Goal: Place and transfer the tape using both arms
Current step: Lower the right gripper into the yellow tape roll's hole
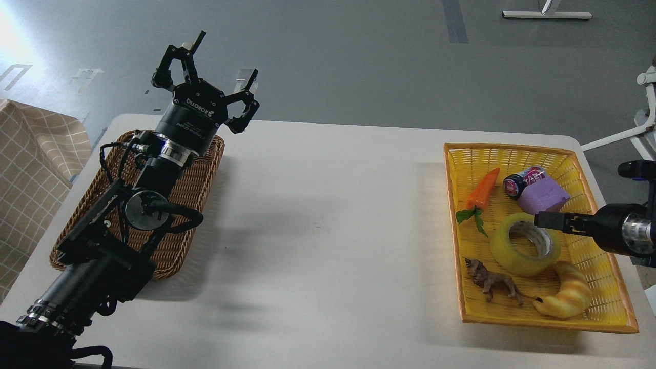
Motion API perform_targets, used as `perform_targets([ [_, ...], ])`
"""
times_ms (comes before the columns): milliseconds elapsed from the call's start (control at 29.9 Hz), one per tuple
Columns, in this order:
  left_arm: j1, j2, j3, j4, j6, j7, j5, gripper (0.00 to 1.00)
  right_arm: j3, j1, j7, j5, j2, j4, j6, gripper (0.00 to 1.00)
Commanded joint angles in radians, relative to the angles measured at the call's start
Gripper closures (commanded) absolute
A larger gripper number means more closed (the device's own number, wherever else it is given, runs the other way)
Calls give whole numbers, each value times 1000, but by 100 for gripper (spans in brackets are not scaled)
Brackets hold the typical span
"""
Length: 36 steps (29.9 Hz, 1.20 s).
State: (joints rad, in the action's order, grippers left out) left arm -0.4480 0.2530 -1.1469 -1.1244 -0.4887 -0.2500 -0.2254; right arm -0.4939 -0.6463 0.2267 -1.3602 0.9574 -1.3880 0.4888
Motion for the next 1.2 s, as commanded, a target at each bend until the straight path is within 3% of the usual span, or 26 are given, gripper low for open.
perform_targets([
  [0,0,2,-1,0,0,-2,0,2,0,10,0,-34,-17,0,0,4],
  [1103,8,5,-14,1,0,-2,0,2,43,17,8,-120,-98,44,0,46],
  [1170,8,5,-14,1,0,0,0,2,43,16,8,-116,-98,47,0,63],
])
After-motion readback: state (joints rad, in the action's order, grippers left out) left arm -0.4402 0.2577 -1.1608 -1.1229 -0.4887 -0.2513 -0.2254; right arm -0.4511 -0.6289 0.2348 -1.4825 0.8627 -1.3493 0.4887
